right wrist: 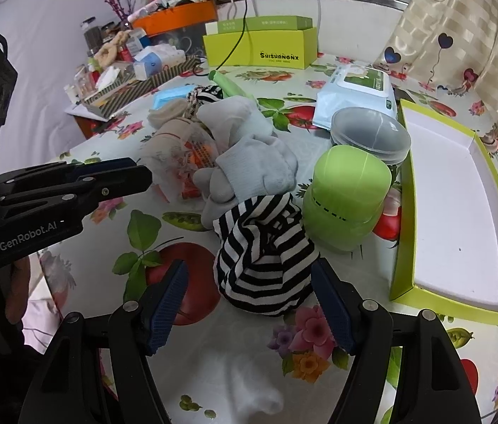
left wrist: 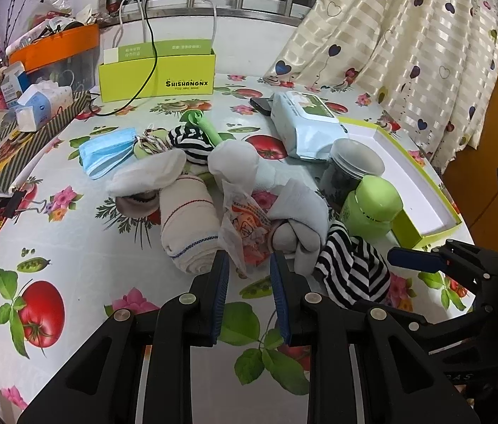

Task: Organize soft objects
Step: 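Move both grippers toward the socks in the pile on the table, then grasp the black-and-white striped sock with the right gripper while the left grasps a white sock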

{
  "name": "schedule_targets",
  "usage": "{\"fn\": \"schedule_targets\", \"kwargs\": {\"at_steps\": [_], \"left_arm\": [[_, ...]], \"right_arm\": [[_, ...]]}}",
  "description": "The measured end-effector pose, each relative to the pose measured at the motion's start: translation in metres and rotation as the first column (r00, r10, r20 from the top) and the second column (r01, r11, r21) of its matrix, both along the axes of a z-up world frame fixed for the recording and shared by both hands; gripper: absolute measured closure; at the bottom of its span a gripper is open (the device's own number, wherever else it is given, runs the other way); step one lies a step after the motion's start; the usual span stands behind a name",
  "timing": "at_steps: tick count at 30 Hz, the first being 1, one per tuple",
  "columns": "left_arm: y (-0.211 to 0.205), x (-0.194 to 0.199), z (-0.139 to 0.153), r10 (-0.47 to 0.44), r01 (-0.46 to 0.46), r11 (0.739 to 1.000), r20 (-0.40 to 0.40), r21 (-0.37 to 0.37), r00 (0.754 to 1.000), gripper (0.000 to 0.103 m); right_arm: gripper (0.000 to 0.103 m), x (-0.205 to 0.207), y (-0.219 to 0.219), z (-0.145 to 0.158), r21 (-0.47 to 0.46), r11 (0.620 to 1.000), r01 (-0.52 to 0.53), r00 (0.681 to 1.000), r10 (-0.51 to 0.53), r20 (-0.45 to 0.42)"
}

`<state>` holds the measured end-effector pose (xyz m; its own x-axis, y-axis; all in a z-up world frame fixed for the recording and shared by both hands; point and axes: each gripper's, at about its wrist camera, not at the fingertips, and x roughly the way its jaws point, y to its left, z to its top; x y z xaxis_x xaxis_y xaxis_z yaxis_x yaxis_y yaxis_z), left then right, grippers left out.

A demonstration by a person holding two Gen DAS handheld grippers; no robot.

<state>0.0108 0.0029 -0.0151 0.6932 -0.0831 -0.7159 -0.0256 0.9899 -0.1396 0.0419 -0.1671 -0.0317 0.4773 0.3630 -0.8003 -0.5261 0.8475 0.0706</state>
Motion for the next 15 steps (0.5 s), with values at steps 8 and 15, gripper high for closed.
{"fn": "schedule_targets", "kwargs": {"at_steps": [8,15], "left_arm": [[0.0009,0.0043,-0.0007,0.001,-0.001,1.0,-0.006,-0.001,1.0,0.078],[0.0016,0.0072,-0.0021,-0.012,0.012,1.0,-0.008,-0.01,1.0,0.078]], "right_arm": [[0.031,0.0032,0.0005,-0.0019,0.001,1.0,0.001,1.0,-0.001,-0.006],[0.031,0.0067,-0.0005,-0.0056,0.0,1.0,0.008,1.0,-0.008,-0.012]]}}
